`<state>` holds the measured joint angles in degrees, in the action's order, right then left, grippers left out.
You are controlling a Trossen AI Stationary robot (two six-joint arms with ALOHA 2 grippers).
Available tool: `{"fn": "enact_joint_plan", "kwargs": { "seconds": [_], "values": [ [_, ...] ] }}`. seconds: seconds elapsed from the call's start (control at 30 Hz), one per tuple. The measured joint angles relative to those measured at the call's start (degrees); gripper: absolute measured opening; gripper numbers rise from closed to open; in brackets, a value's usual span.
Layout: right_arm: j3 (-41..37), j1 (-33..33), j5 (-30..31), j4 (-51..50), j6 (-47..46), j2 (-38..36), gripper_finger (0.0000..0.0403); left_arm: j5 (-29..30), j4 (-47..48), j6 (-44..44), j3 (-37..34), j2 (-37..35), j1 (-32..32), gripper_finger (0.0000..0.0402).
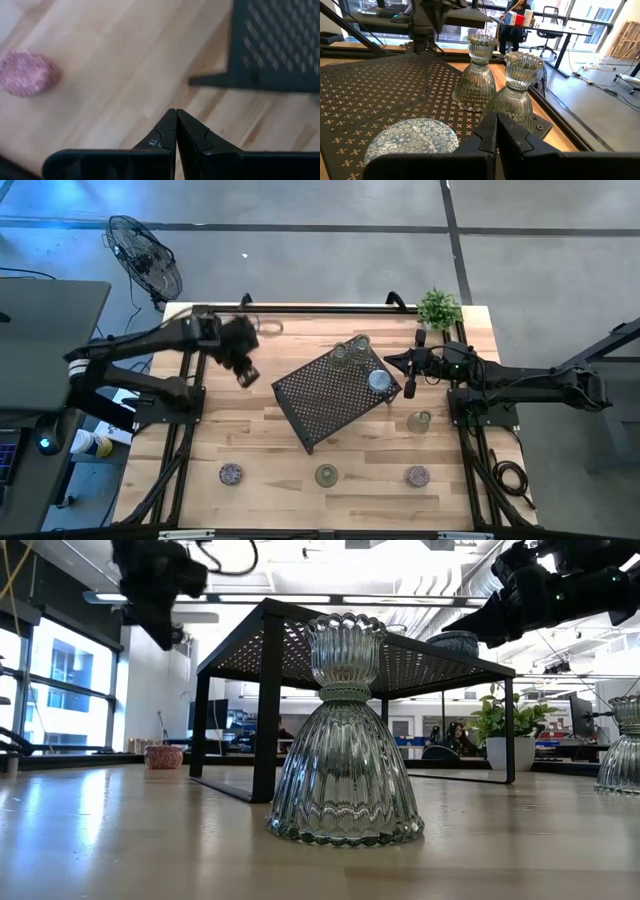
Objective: Pick & Place candle stick holders
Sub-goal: Put the pink scented candle on the shelf
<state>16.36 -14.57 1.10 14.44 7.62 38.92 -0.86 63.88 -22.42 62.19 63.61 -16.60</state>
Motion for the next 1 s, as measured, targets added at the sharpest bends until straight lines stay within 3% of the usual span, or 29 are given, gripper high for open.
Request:
{"fn": "enact_joint_plan", "kwargs": {
  "seconds": [0.13, 0.23, 0.33, 0.43, 0.73, 1.0],
  "values": [
    [0.0, 0.0, 0.0, 0.0, 0.2, 0.0, 0.0001, 4.8, 2.5, -10.5, 0.0, -0.1, 7.1, 0.0001],
    [0.0, 0.0, 0.0, 0.0, 0.2, 0.0, 0.0001, 5.4, 4.0, -14.1, 0.0, -0.1, 9.8, 0.0001],
    [0.0, 0.0, -0.1, 0.0, 0.2, 0.0, 0.0002, 10.2, 5.8, -16.4, 0.0, -0.1, 10.5, 0.0001],
    [0.0, 0.0, -0.4, 0.0, 0.1, 0.0, 0.0001, 9.8, 5.6, -15.6, 0.0, -0.1, 4.7, 0.0000],
    [0.0, 0.0, -0.5, 0.0, -1.0, 0.0, 0.0002, 0.8, 2.6, 2.1, 0.0, 4.8, -19.9, 0.0008],
    [0.0, 0.0, -0.5, 0.0, -1.2, 0.0, 0.0002, -2.6, -1.8, 8.6, 0.0, 14.8, -27.4, 0.0099]
  ]
}}
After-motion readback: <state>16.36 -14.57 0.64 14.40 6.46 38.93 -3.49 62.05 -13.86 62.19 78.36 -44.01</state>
